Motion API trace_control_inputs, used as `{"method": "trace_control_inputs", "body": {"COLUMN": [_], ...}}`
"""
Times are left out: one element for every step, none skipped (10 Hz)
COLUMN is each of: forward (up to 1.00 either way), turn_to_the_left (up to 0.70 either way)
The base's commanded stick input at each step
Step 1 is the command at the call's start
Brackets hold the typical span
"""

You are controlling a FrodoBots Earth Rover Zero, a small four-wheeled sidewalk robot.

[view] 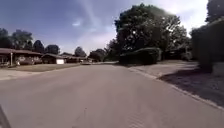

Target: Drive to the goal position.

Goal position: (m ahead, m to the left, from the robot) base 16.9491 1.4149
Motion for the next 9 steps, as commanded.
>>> {"method": "trace_control_inputs", "body": {"forward": [0.70, 0.70, 0.70, 0.70, 0.70, 0.70, 0.70, 0.70, 0.70], "turn_to_the_left": [0.03, 0.03, 0.03, 0.03, 0.02, -0.12, -0.34, -0.13, 0.02]}}
